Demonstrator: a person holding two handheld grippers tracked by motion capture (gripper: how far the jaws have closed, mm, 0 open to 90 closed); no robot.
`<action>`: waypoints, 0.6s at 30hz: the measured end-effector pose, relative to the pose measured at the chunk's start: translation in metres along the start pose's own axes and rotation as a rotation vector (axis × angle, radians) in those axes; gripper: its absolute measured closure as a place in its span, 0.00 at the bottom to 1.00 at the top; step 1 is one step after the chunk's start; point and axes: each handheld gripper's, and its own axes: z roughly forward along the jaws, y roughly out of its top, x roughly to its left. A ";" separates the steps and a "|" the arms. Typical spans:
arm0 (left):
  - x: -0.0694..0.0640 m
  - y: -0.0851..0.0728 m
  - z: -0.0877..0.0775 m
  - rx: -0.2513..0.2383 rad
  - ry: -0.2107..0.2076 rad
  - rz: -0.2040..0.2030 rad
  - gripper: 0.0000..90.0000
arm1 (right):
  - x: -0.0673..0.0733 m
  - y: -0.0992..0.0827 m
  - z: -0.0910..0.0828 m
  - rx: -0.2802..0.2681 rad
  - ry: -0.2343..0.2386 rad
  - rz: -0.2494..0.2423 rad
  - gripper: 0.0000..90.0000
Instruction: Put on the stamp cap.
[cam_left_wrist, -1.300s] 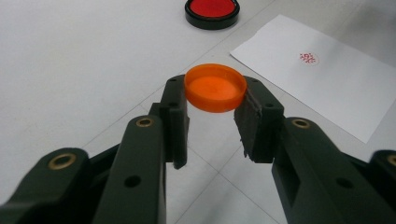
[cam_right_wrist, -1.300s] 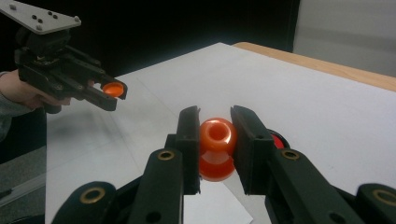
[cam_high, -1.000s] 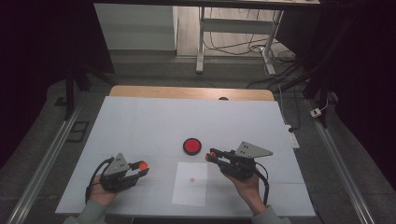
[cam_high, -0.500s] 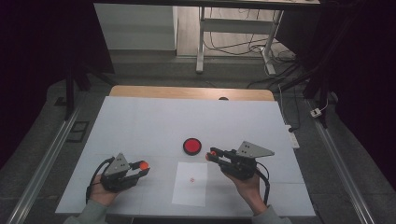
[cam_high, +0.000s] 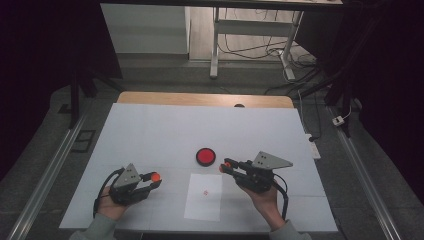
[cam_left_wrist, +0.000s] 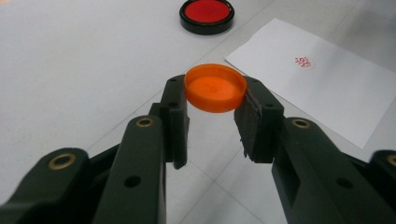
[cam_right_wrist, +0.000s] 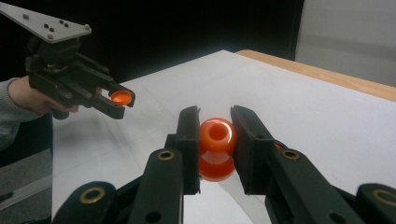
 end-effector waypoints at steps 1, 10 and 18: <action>-0.001 0.001 0.000 -0.001 -0.003 0.004 0.72 | 0.000 0.000 0.000 0.002 0.000 0.000 0.80; -0.010 0.014 0.007 -0.007 -0.021 0.040 0.72 | 0.002 0.001 0.000 -0.004 0.001 -0.003 0.80; -0.017 0.024 0.013 -0.003 -0.038 0.072 0.72 | 0.003 0.002 0.000 -0.008 0.006 -0.003 0.80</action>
